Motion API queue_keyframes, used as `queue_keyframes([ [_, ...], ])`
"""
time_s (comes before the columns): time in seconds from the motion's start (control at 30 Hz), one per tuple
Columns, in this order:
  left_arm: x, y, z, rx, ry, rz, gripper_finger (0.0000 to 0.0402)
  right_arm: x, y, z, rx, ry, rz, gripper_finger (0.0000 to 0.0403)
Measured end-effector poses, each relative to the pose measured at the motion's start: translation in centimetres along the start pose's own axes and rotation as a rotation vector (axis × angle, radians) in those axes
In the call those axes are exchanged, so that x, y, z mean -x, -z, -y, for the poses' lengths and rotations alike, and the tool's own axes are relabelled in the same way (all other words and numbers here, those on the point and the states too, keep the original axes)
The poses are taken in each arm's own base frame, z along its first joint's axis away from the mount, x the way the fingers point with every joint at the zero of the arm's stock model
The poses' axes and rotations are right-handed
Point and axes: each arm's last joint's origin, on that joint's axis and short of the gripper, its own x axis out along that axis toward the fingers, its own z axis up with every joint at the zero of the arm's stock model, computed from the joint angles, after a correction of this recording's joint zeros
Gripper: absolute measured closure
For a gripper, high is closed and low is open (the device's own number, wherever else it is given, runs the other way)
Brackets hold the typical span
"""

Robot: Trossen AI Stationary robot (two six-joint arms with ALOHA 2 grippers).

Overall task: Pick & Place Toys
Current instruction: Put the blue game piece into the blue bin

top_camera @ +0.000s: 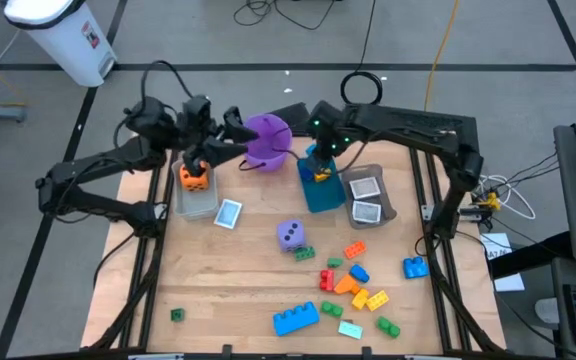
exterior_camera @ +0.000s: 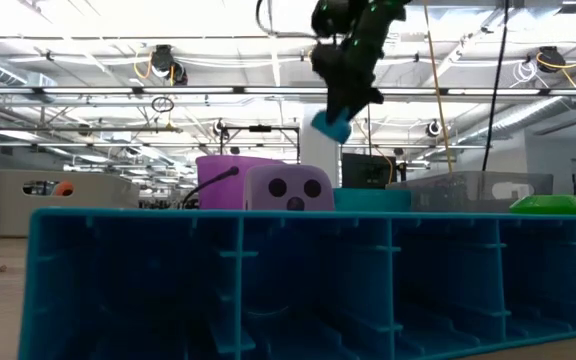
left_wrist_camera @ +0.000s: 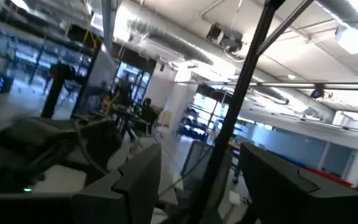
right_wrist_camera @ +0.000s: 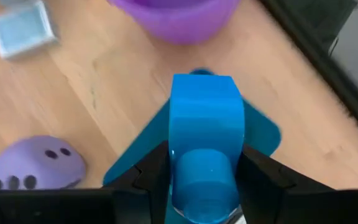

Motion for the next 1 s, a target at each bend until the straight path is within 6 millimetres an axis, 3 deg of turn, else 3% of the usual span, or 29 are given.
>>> queue_keyframes([
  [0.13, -0.9, 1.1, -0.2, 0.085, 0.013, -0.046, 0.0178, -1.9, 0.1, 0.0, 0.0, 0.012, -0.066, 0.0264],
  [0.5, -1.7, 1.9, 0.5, 0.099, 0.053, -0.07, 0.0178, -6.5, -0.3, 0.8, -0.053, 0.04, -0.148, 0.0264],
  [1.0, -2.2, 2.9, 1.2, 0.143, 0.068, -0.128, 0.0178, -9.3, -0.1, 1.5, -0.107, 0.045, -0.132, 0.0264],
])
